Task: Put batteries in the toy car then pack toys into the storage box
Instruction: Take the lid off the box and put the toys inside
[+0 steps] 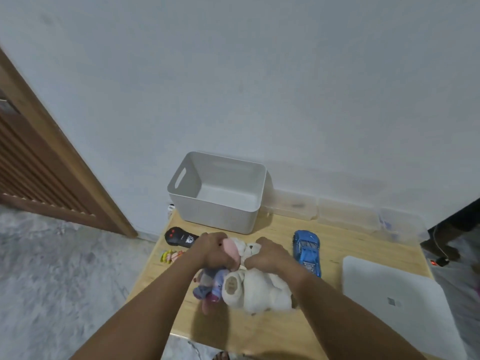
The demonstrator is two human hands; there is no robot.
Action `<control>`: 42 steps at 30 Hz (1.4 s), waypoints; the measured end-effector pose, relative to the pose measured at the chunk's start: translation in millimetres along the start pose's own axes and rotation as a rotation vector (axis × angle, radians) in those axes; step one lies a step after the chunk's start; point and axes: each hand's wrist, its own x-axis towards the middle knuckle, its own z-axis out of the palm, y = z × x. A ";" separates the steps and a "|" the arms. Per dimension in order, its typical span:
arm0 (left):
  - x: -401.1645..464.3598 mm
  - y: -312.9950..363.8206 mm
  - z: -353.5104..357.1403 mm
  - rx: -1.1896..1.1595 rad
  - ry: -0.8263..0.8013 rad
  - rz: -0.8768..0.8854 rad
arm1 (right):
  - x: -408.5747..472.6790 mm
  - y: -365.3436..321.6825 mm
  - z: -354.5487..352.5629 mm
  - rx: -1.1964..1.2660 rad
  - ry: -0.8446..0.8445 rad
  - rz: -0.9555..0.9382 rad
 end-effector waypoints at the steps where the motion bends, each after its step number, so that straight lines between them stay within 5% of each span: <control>1: -2.0 4.7 -13.9 -0.018 -0.064 0.001 | -3.9 -3.4 -12.7 0.029 -0.056 -0.019; 5: -15.9 24.5 -83.8 -0.082 -0.197 0.024 | -30.7 -25.3 -71.7 0.093 -0.176 -0.136; 9: -27.1 43.0 -146.3 -0.124 -0.156 0.096 | -42.4 -55.2 -118.2 0.128 -0.070 -0.206; 17: 0.0 56.1 -192.8 -0.106 0.526 0.334 | -17.7 -118.4 -146.3 0.165 0.601 -0.305; 21: 40.1 49.2 -187.3 -0.080 0.660 0.305 | 15.1 -133.1 -135.2 0.149 0.726 -0.313; 35: 133.0 17.2 -147.1 0.092 0.281 0.045 | 103.3 -122.3 -87.8 0.150 0.459 -0.189; 42: 152.8 20.7 -130.1 0.153 0.215 -0.011 | 124.9 -114.6 -72.7 0.183 0.380 -0.062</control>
